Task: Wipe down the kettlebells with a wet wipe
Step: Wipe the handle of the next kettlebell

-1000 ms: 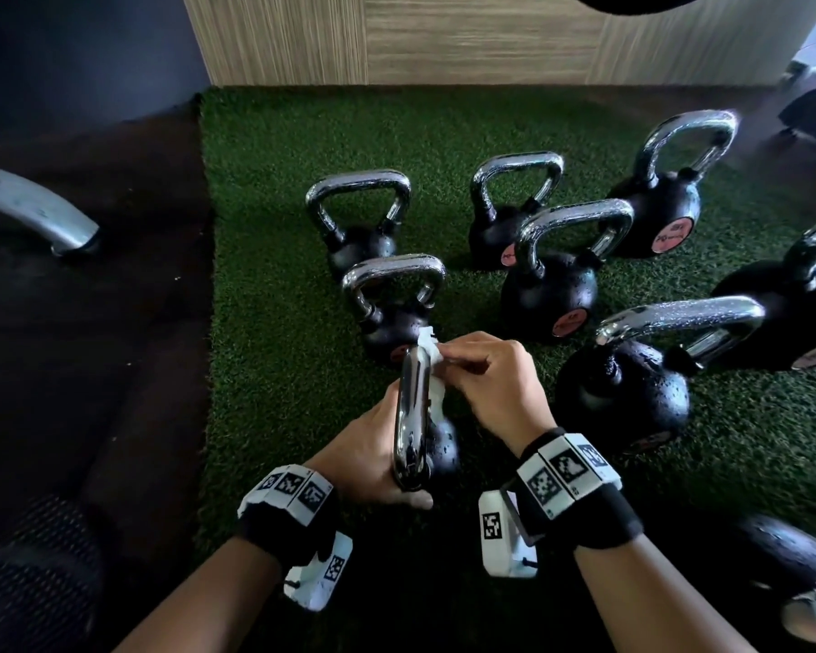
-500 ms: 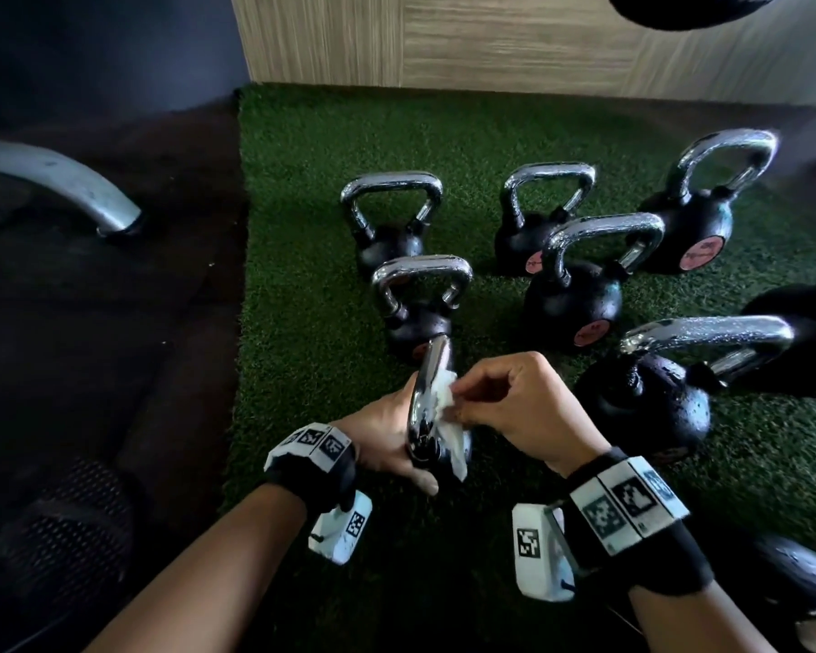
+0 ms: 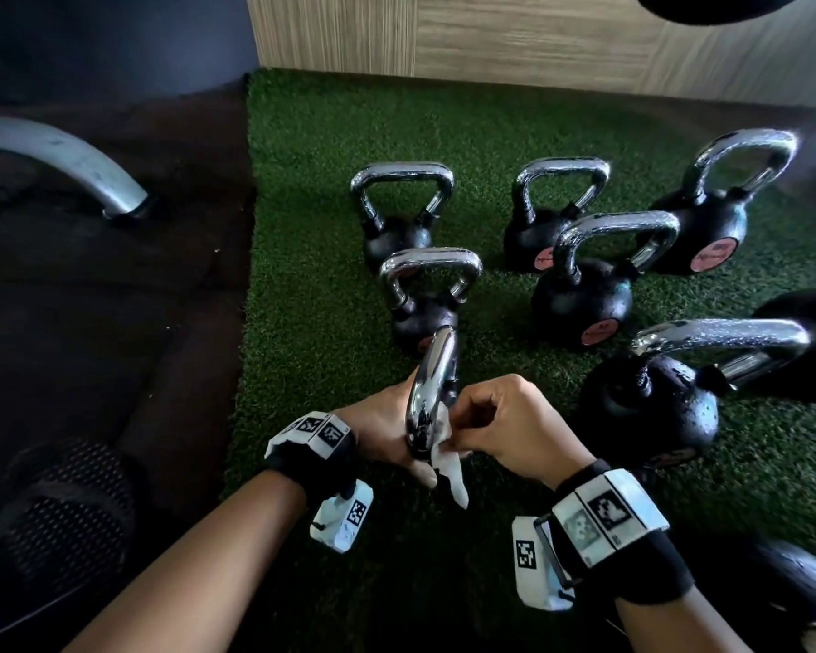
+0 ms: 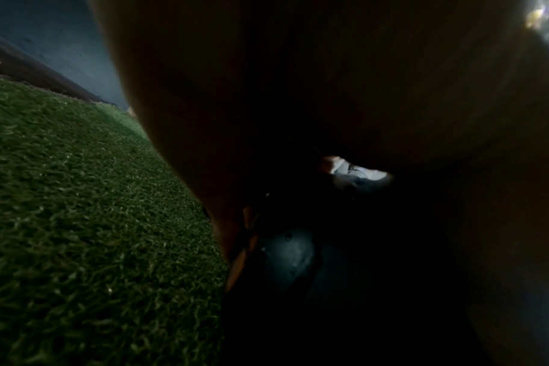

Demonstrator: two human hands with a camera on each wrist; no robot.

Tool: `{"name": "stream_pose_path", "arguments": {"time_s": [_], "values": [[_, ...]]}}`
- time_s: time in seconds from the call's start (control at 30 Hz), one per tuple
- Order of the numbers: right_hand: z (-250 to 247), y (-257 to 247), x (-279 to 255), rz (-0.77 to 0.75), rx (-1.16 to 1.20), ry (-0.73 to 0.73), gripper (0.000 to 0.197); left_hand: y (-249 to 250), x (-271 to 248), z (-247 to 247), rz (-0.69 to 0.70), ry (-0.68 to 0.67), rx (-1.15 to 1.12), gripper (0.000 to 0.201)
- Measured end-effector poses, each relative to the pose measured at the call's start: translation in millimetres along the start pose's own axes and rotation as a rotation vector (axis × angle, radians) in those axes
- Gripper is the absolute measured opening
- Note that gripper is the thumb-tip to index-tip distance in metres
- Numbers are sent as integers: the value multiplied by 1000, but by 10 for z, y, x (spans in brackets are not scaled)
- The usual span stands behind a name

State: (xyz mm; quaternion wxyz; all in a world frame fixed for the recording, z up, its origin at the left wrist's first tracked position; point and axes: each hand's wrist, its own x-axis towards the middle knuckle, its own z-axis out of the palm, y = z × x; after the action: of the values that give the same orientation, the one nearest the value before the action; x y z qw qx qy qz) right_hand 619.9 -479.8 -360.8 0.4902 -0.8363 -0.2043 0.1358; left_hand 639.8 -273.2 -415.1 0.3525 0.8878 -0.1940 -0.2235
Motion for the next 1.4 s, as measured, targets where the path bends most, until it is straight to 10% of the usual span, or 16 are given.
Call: {"name": "stream_pose_path", "arguments": {"time_s": [0.2, 0.43, 0.63, 0.8, 0.97, 1.2, 1.4], "values": [[5, -5, -39, -25, -66, 2, 36, 147, -17, -31, 105, -83, 228, 62], [4, -30, -57, -42, 5, -163, 14, 160, -116, 0, 80, 8, -66, 87], [56, -36, -12, -12, 35, -215, 32, 118, -121, 30, 126, 31, -48, 105], [147, 45, -57, 82, 560, -188, 16, 56, -114, 74, 106, 68, -133, 132], [222, 175, -41, 185, 1031, -72, 17, 133, -74, 56, 132, 2, 121, 110], [268, 164, -4, 175, 1153, -92, 18, 239, -129, 16, 182, 37, 143, 90], [357, 150, 31, 181, 1278, 50, 23, 201, -122, 55, 188, 109, 73, 119]]}}
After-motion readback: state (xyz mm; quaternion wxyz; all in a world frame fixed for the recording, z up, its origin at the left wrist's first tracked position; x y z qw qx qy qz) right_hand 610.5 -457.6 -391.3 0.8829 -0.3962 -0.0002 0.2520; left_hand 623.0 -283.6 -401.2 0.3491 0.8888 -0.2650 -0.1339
